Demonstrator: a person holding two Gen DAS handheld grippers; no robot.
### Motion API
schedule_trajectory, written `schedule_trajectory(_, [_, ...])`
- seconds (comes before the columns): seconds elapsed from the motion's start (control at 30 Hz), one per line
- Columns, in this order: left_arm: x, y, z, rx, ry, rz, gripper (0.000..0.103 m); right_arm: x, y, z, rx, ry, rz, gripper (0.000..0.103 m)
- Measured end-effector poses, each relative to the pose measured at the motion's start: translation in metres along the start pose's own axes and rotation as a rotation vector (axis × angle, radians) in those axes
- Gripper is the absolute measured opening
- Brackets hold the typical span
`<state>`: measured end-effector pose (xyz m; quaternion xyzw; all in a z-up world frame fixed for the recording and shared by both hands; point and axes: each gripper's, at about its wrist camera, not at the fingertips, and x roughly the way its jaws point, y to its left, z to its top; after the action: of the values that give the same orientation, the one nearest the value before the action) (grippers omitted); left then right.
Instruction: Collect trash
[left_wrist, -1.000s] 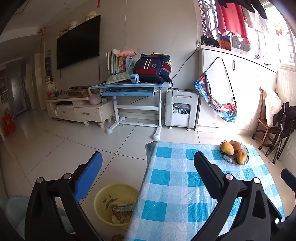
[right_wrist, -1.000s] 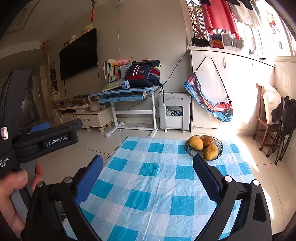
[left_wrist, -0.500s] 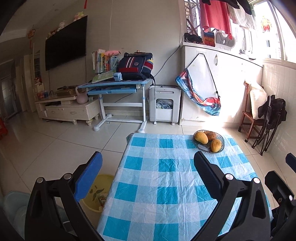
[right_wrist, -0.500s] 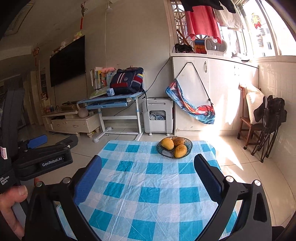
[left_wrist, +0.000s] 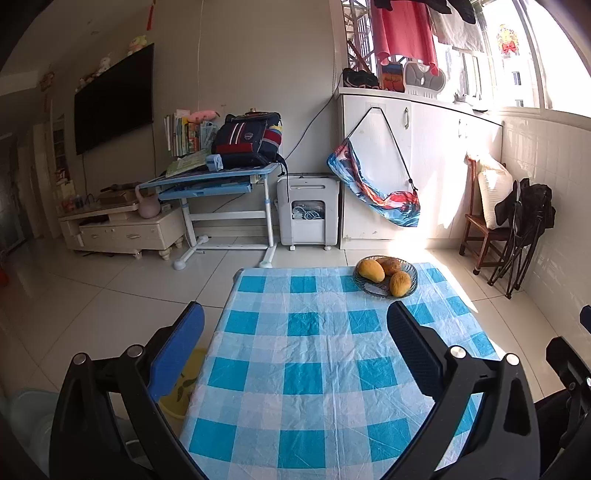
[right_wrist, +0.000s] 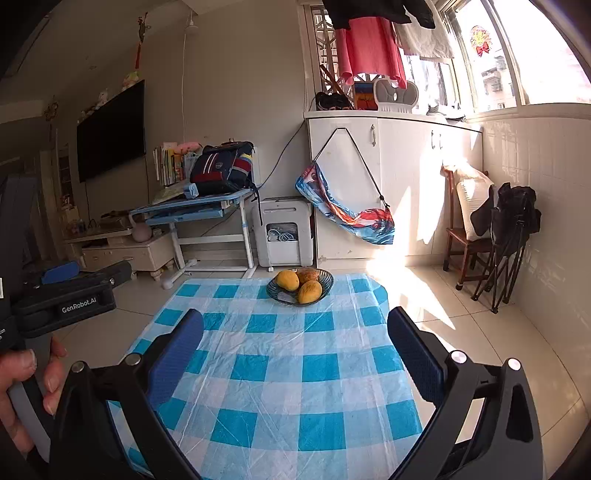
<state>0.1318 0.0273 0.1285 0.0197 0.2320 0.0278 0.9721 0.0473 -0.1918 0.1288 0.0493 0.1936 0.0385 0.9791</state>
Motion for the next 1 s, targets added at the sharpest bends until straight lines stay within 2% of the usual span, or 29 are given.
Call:
schedule_trajectory(0.33, [-0.023, -0.023, -0.007, 0.036, 0.004, -0.046, 0.096, -0.024, -0.018, 0.000, 0.029, -0.037, -0.049, 0.095])
schedule_trajectory(0.77, [-0.068, -0.033, -0.017, 0.050, -0.015, -0.076, 0.096, -0.063, -0.022, -0.008, 0.023, -0.053, -0.093, 0.095])
schedule_trajectory(1.0, [-0.095, -0.037, -0.023, 0.038, -0.029, -0.083, 0.096, -0.081, -0.022, -0.012, 0.007, -0.062, -0.086, 0.095])
